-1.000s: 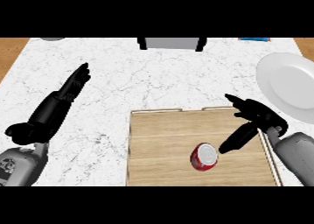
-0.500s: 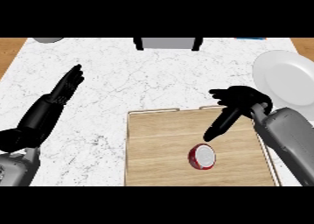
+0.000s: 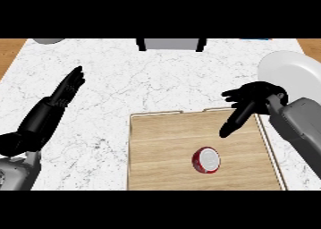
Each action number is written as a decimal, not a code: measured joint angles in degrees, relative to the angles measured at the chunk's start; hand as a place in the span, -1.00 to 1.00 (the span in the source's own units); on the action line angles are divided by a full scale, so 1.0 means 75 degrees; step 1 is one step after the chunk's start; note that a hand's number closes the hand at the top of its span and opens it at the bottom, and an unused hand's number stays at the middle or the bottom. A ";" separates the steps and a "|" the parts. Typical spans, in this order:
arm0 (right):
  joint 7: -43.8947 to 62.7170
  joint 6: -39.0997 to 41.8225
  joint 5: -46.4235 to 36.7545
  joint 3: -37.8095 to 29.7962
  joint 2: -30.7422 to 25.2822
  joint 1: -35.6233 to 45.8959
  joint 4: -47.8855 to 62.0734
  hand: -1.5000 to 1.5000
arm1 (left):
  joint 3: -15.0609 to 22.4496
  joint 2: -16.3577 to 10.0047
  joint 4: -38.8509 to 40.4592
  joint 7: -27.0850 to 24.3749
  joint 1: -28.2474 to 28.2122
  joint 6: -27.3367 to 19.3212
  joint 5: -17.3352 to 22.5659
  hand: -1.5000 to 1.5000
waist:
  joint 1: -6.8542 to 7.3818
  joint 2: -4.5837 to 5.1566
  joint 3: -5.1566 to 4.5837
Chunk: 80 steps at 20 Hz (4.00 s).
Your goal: Pick the can from the tray and place it in the plate
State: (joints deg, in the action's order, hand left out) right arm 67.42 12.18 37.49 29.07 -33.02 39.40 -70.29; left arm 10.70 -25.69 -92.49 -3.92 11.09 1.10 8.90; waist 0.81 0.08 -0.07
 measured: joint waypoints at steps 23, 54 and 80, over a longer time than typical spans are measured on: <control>-0.0449 0.0387 0.1244 0.1304 0.0112 -0.0069 0.0618 -1.00 | -0.0302 0.0267 -0.0172 0.0234 -0.0094 0.0298 -0.0214 0.00 | -0.0058 -0.0018 0.0005; -0.1322 -0.0046 0.0065 0.2785 0.0134 -0.0681 -0.1012 1.00 | -0.0585 0.0635 -0.0269 0.0368 -0.0142 0.0541 -0.0549 0.00 | -0.0142 -0.0212 -0.0170; -0.8614 -0.3088 -0.6937 0.2766 -0.5162 -0.1630 -0.6046 1.00 | -0.1278 0.0419 -0.0196 0.0176 -0.0972 0.0289 -0.0432 0.00 | -0.1308 -0.0278 0.0135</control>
State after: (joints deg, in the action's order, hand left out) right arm 2.81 -10.98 -14.53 49.81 -71.74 27.18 -115.64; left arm 1.11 -22.55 -93.97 -2.60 3.80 3.27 5.66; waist -9.01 -2.00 0.94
